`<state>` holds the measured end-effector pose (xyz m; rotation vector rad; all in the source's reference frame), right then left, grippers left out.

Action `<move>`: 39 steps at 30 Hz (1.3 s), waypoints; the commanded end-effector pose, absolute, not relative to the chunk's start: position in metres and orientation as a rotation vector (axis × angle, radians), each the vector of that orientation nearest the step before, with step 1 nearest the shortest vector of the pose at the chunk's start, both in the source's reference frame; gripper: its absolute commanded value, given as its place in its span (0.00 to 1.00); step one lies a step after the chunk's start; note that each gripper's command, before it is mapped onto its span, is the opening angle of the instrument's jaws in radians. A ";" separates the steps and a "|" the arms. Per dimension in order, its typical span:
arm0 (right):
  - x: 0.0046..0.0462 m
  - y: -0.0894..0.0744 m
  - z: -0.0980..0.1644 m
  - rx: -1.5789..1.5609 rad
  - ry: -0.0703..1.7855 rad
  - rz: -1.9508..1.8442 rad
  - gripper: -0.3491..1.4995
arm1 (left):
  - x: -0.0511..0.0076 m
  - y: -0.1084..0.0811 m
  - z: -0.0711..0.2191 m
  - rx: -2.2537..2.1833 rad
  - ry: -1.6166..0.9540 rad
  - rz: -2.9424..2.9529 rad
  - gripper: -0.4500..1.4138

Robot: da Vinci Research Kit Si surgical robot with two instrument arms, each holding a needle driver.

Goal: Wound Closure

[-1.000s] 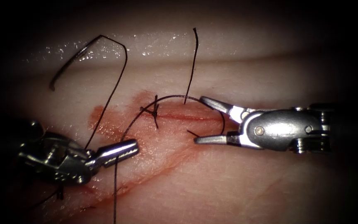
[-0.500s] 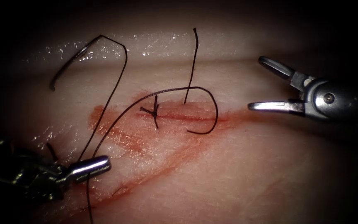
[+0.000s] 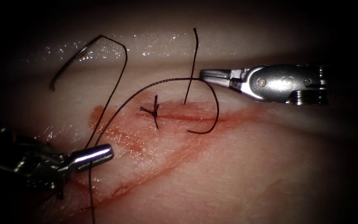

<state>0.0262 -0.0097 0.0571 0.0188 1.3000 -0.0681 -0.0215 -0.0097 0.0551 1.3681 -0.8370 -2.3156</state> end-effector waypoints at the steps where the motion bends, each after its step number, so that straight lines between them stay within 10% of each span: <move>1: 0.0275 -0.010 0.059 0.029 1.313 -0.073 0.00 | -0.0221 -0.010 0.056 1.379 -0.835 -2.310 0.00; 35: 0.0339 -0.010 0.057 0.010 1.652 0.046 0.00 | -0.0313 -0.007 0.066 1.416 -0.651 -2.405 0.00; 37: 0.0343 -0.010 0.057 -0.011 1.609 0.084 0.33 | -0.0317 -0.007 0.065 1.420 -0.630 -2.395 0.00; 39: 0.0344 -0.010 0.057 -0.016 1.591 0.088 0.40 | -0.0318 -0.008 0.065 1.424 -0.623 -2.391 0.00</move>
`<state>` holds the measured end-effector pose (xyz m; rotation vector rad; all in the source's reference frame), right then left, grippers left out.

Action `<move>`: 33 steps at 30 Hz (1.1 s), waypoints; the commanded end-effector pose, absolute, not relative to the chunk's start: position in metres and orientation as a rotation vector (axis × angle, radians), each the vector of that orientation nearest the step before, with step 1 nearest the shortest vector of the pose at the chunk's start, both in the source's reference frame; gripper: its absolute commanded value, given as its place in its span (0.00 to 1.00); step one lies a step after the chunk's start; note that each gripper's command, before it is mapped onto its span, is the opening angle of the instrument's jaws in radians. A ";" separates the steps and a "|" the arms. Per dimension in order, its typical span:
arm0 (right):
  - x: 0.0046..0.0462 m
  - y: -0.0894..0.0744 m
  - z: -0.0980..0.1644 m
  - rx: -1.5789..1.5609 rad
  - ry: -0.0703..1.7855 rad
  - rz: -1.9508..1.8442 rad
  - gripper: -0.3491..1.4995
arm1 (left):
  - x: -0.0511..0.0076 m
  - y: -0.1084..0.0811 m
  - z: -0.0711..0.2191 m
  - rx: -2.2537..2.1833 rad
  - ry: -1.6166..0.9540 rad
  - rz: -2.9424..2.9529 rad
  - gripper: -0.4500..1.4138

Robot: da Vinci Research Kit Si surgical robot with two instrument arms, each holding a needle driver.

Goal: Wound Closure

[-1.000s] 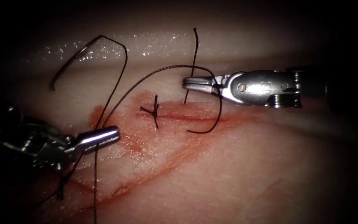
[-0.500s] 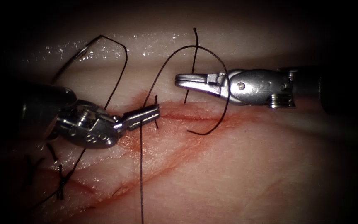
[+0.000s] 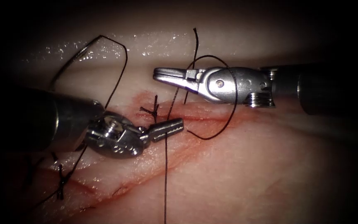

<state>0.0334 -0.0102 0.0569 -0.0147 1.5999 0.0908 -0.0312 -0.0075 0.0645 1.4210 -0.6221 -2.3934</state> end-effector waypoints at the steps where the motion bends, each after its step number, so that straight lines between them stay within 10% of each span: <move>1: 0.0345 -0.010 0.057 -0.015 1.570 0.095 0.46 | -0.0319 -0.008 0.065 1.425 -0.618 -2.390 0.00; 10: 0.0341 -0.011 0.059 0.032 1.412 0.058 0.64 | -0.0309 -0.007 0.060 1.457 -0.607 -2.372 0.00; 33: 0.0340 -0.014 0.060 0.287 1.402 -0.120 0.25 | -0.0300 0.002 0.063 1.738 -0.371 -2.237 0.00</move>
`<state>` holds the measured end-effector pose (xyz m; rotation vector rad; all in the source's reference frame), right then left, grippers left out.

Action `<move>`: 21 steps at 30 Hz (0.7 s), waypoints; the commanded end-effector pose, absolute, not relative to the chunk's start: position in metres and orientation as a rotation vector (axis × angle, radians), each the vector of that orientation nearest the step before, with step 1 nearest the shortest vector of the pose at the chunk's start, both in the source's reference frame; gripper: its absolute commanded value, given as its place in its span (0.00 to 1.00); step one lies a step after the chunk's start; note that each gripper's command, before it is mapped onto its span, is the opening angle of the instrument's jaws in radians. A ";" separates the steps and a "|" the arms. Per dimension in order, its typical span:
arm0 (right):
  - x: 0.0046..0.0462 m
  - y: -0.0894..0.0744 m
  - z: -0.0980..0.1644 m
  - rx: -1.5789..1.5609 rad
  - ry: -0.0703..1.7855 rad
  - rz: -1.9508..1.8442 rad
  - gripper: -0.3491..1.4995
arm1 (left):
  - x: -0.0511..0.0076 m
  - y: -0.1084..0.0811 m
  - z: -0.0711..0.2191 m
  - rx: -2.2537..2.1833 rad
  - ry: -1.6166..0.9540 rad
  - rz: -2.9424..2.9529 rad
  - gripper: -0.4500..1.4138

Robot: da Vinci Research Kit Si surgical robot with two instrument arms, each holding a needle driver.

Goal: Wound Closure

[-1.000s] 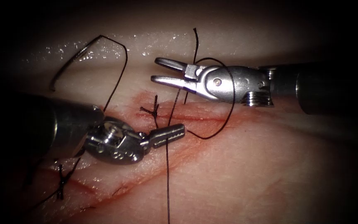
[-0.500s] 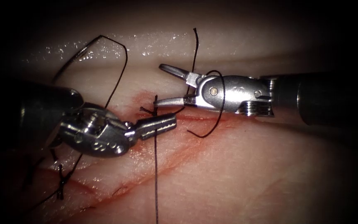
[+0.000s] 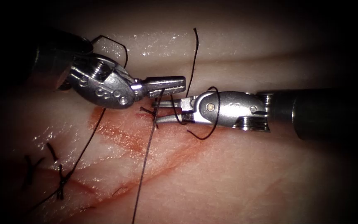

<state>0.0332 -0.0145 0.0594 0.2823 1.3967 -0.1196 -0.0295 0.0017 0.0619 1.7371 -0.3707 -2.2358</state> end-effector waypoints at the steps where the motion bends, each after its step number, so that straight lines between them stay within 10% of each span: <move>1: 0.0340 -0.014 0.060 0.296 1.409 -0.126 0.26 | -0.0301 0.002 0.063 1.758 -0.342 -2.235 0.00; 21: 0.0324 -0.015 0.059 0.450 1.819 -0.025 0.35 | -0.0286 0.004 0.071 1.977 -0.064 -2.061 0.00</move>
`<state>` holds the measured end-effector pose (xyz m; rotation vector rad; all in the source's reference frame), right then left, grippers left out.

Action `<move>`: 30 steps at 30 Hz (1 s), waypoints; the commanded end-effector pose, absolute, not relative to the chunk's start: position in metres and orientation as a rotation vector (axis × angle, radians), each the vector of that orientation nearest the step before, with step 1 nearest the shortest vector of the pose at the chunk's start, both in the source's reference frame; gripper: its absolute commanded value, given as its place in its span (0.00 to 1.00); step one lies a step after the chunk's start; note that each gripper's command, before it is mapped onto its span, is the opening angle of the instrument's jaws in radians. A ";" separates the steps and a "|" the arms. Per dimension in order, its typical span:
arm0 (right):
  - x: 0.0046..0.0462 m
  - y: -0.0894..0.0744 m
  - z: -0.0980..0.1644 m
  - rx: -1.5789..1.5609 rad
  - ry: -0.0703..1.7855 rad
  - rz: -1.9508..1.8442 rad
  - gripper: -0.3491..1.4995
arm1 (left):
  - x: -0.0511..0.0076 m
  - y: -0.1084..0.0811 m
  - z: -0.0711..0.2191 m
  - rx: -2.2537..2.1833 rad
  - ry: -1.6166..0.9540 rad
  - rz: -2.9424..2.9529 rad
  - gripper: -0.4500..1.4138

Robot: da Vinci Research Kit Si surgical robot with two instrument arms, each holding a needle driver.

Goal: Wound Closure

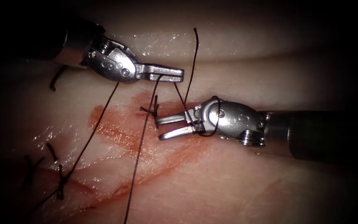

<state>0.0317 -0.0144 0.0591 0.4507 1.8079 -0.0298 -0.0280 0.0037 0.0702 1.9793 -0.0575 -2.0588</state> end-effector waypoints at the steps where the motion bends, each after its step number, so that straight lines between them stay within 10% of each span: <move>1: 0.0322 -0.015 0.059 0.447 1.840 -0.005 0.36 | -0.0284 0.004 0.071 1.973 -0.063 -2.067 0.00; 9: 0.0312 -0.014 0.061 0.388 1.885 0.216 0.58 | -0.0277 0.001 0.074 1.924 -0.097 -2.101 0.00; 30: 0.0275 -0.009 0.062 0.147 1.800 0.606 0.64 | -0.0299 -0.003 0.075 1.786 -0.149 -2.213 0.00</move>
